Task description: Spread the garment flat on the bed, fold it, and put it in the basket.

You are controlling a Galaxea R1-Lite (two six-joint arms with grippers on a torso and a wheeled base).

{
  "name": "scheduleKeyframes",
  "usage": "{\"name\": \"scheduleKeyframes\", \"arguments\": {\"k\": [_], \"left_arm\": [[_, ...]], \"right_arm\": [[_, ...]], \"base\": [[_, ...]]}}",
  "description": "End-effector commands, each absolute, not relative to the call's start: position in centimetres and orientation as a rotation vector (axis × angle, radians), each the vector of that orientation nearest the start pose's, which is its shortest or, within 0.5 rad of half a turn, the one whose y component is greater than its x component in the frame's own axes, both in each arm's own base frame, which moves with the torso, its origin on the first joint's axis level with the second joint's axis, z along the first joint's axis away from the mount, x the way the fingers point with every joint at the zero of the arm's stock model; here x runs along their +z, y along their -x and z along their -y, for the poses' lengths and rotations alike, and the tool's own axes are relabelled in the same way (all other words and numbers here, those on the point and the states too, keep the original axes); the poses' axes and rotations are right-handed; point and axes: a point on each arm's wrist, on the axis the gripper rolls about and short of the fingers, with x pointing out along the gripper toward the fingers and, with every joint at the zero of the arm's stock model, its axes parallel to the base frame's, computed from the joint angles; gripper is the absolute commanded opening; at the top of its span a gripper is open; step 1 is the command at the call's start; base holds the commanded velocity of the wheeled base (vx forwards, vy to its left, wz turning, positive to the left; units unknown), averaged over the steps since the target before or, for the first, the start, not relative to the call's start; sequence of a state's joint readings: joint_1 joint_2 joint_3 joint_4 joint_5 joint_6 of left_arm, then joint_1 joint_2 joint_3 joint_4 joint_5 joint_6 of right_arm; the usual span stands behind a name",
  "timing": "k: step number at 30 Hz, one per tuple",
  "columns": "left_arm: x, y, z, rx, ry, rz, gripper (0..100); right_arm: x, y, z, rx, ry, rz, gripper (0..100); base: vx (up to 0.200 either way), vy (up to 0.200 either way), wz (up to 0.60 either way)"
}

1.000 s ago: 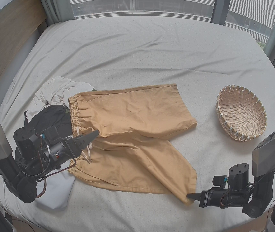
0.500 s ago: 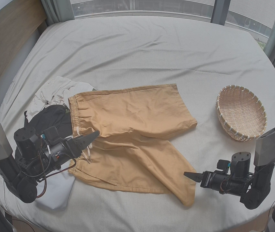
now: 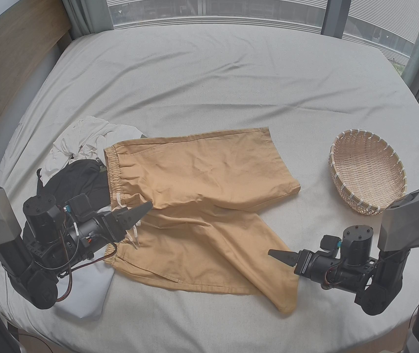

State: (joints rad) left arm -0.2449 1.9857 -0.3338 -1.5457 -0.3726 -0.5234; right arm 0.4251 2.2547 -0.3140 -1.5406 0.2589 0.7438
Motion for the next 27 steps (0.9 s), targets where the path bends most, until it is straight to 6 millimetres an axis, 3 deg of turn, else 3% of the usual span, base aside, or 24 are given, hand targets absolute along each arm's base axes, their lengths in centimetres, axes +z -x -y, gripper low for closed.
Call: {"name": "scheduleKeyframes", "arguments": {"k": [1, 8, 11, 14, 19, 27], "left_arm": [[8.3, -27.2, 7.7, -0.575, 0.513, -0.268, 100], [8.3, -27.2, 7.6, -0.573, 0.513, -0.269, 100], [8.3, -27.2, 7.6, -0.573, 0.513, -0.268, 100], [8.2, -27.2, 7.6, -0.571, 0.513, -0.272, 100], [8.1, -27.2, 7.7, -0.573, 0.513, -0.276, 100], [7.9, -27.2, 7.6, -0.569, 0.514, -0.284, 100]], "right_arm": [[0.8, -27.4, -13.2, 0.53, -0.69, -0.595, 100], [3.0, -29.9, -13.5, 0.564, -0.711, -0.455, 100], [5.4, -29.7, -13.4, 0.594, -0.718, -0.384, 100], [6.4, -29.2, -13.2, 0.599, -0.719, -0.376, 100], [5.9, -29.0, -12.2, 0.546, -0.706, -0.424, 100], [2.6, -27.7, -10.0, 0.441, -0.656, -0.545, 100]], "base": [[0.0, 0.0, 0.0], [0.0, 0.0, 0.0], [0.0, 0.0, 0.0], [0.0, 0.0, 0.0], [0.0, 0.0, 0.0], [0.0, 0.0, 0.0]]}}
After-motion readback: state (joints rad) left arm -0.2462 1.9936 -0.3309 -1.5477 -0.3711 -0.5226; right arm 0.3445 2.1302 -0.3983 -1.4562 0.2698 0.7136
